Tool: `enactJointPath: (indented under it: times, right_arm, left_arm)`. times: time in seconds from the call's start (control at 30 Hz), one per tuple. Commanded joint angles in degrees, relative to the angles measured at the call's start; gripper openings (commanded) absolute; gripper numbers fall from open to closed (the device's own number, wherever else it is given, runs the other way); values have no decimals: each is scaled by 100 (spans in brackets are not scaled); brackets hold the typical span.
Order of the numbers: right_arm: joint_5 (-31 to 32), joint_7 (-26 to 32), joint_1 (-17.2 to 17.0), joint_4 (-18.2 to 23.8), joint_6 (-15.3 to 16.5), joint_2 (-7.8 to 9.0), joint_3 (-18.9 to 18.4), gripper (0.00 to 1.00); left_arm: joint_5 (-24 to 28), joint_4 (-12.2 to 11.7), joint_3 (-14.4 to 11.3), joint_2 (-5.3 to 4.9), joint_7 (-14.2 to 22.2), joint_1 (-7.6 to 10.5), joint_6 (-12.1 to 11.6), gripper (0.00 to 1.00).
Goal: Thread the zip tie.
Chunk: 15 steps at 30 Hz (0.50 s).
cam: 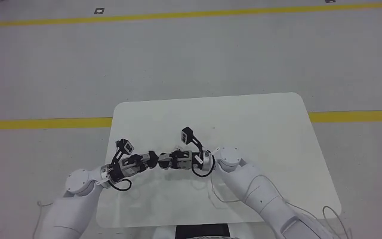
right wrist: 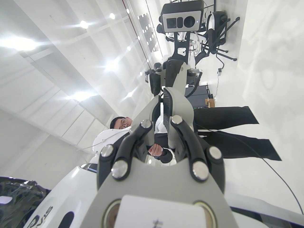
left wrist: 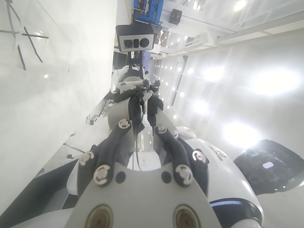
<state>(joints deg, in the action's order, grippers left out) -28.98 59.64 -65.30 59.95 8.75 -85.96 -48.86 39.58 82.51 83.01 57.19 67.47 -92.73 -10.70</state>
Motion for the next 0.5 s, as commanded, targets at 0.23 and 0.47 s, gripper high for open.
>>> enactJointPath:
  times: [0.23,0.47]
  right_arm:
    - [-38,-33,24,-49,25,5,37,0]
    - [-73,-63,58,-94,39,9,51,0]
  left_arm:
    - [11,-12,-21,-22,-20,-5,-5,0]
    - [26,-32,-54,-36,-34,33,-2,11]
